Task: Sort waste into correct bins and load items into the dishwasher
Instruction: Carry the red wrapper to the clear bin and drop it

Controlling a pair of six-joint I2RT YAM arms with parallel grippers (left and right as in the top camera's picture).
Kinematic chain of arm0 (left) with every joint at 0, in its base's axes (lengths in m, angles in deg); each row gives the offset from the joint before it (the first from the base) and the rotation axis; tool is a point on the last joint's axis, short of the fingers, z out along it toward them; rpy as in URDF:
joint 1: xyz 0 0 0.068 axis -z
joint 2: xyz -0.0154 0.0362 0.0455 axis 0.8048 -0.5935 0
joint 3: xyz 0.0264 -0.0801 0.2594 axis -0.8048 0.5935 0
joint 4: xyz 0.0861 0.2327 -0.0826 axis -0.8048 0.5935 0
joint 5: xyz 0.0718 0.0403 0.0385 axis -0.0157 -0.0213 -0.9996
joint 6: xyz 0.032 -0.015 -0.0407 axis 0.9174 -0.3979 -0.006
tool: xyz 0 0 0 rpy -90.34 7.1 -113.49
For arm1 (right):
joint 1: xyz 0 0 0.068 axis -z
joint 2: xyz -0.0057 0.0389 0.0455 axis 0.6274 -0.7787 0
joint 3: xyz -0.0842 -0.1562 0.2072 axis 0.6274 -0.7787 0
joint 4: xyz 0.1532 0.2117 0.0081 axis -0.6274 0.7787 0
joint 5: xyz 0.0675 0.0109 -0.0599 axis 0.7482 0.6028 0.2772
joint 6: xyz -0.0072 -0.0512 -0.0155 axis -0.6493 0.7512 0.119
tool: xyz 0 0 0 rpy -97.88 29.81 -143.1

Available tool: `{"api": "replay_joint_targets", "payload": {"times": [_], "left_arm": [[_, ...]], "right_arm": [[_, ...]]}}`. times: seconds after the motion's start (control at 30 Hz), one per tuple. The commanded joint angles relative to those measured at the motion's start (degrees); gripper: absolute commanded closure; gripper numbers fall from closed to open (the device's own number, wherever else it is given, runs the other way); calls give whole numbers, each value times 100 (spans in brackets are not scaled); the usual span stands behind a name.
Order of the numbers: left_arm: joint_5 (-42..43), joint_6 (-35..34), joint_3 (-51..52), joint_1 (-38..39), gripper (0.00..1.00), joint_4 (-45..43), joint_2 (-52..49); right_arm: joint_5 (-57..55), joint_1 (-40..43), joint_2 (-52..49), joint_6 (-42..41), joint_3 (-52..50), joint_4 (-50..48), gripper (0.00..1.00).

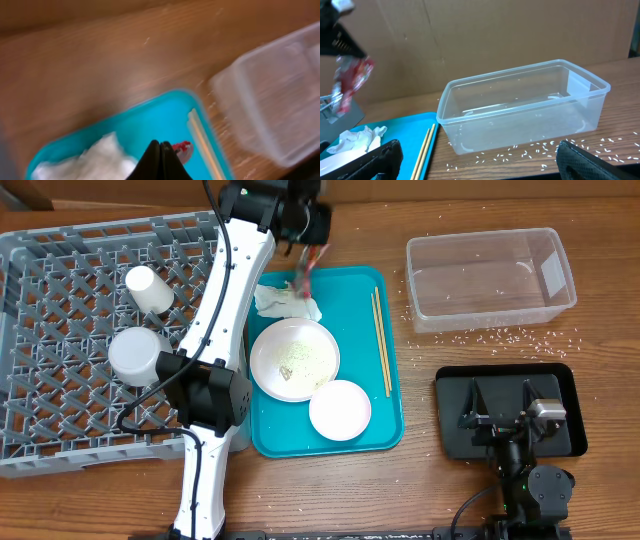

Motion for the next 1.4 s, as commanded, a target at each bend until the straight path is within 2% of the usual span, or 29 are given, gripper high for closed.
{"api": "replay_joint_targets", "payload": {"times": [0.0,0.17,0.37,0.57,0.63,0.67,0.7,0.77,0.8,0.83,0.87,0.97,1.07,1.13,1.2,1.3,1.37], "left_arm": [[848,-684,-103,155,96,-688,46],[861,-1659,-101,461,96,-2081,-234],[857,-1840,-101,1095,96,-3480,-885],[831,-1818,-101,1648,95,-4310,-1390],[752,-1738,-101,1790,84,-4393,-1504],[667,-1727,-101,1832,65,-4389,-1554],[654,-1668,-101,1864,51,-4369,-1563],[664,-1565,-103,1875,40,-4369,-1563],[667,-1561,-105,1871,28,-4382,-1539],[669,-1558,-109,1847,23,-4391,-1510],[673,-1537,-120,1803,22,-4382,-1456],[669,-1386,-120,1631,25,-4159,-1220],[669,-1139,-120,1381,25,-3484,-833],[669,-728,-120,1130,23,-2660,-483],[638,-24,-120,881,24,-1711,-173],[116,649,-120,492,39,-352,144],[-503,640,-120,243,39,452,188]], "right_arm": [[-55,11,42,35,-59,-37,0],[-55,11,42,35,-59,-37,0],[-55,11,42,35,-59,-37,0],[-55,11,42,35,-59,-37,0],[-55,11,42,35,-59,-37,0],[-55,11,42,35,-59,-37,0],[-55,11,42,35,-59,-37,0],[-55,11,42,35,-59,-37,0],[-55,11,42,35,-59,-37,0],[-55,11,42,37,-59,-37,0],[-55,11,42,35,-59,-37,0],[-55,11,42,35,-59,-37,0],[-55,11,42,35,-59,-37,0],[-55,11,42,35,-59,-37,0],[-55,11,42,35,-59,-37,0],[-55,11,42,35,-59,-37,0],[-55,11,42,35,-59,-37,0]]}}
